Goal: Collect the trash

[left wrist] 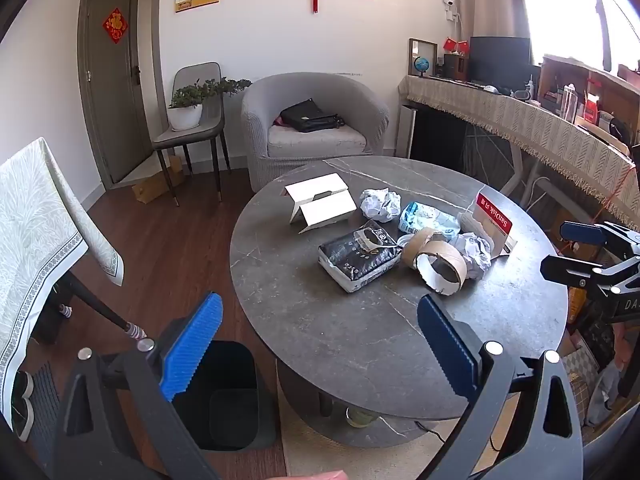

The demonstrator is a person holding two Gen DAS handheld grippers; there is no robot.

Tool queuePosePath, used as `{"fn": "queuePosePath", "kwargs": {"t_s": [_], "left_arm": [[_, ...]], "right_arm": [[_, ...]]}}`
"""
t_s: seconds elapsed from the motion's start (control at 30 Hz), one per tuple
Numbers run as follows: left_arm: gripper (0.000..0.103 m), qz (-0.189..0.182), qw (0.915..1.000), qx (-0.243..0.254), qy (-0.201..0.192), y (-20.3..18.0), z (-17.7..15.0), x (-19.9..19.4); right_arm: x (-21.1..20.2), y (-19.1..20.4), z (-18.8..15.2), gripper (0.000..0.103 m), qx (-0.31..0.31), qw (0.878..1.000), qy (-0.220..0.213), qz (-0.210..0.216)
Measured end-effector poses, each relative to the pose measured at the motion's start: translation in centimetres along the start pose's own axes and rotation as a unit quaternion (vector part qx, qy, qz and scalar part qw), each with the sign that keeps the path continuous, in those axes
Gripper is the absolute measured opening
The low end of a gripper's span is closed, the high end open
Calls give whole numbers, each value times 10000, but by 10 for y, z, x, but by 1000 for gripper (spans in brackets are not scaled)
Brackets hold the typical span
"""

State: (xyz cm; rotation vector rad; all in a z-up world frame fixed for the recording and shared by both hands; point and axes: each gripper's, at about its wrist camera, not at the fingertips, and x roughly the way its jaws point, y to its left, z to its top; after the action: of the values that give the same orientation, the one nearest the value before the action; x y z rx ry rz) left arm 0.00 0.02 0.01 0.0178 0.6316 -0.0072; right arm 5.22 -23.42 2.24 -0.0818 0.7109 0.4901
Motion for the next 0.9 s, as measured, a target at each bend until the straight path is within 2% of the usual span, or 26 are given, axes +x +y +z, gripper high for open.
{"fn": "queuePosePath", "kwargs": {"t_s": [0.4,0.9], "left_arm": [[100,75,10000,-4,-9,-2,4,-5],[100,-6,10000,-82,-10,8,-2,1]], "right_arm": [[1,3,0,100,-42,10000,-1,-29],[4,9,4,100,-72,10000,-15,12]]}}
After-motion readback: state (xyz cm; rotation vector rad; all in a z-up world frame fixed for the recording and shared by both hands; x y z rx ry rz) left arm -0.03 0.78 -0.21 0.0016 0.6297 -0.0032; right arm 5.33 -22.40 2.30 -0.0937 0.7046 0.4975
